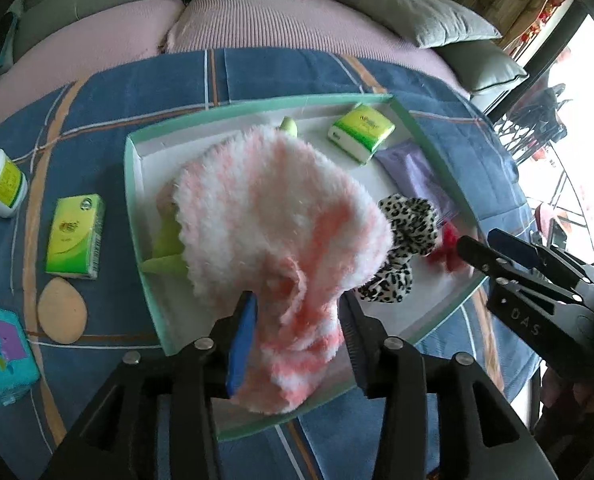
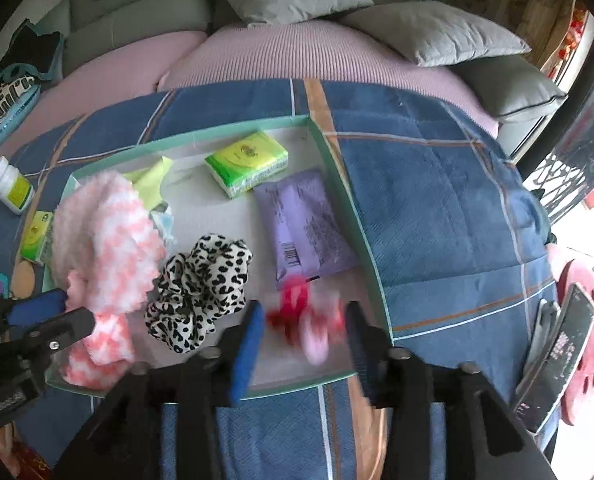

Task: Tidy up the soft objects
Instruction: 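Carry the towel and red hair tie over the tray and release both, then withdraw both open tools from the tray toward the beige sponge puff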

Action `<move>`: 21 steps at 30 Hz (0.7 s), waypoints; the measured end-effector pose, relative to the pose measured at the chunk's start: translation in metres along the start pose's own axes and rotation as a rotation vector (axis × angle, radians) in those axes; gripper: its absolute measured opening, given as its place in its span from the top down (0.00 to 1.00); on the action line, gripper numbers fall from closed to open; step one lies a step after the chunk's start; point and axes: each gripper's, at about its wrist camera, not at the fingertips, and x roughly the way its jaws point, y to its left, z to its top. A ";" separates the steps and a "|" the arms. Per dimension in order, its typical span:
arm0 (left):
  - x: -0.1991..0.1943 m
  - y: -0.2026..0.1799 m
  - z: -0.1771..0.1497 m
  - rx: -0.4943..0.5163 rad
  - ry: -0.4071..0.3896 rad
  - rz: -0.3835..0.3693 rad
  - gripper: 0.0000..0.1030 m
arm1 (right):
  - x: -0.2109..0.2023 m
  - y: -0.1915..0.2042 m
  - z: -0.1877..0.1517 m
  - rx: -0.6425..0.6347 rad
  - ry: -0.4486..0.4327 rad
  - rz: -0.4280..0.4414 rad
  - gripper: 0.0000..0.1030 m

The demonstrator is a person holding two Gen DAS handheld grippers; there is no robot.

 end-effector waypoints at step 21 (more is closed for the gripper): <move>-0.051 0.055 0.008 -0.146 -0.171 0.092 0.21 | -0.023 0.005 0.010 -0.001 -0.071 0.003 0.33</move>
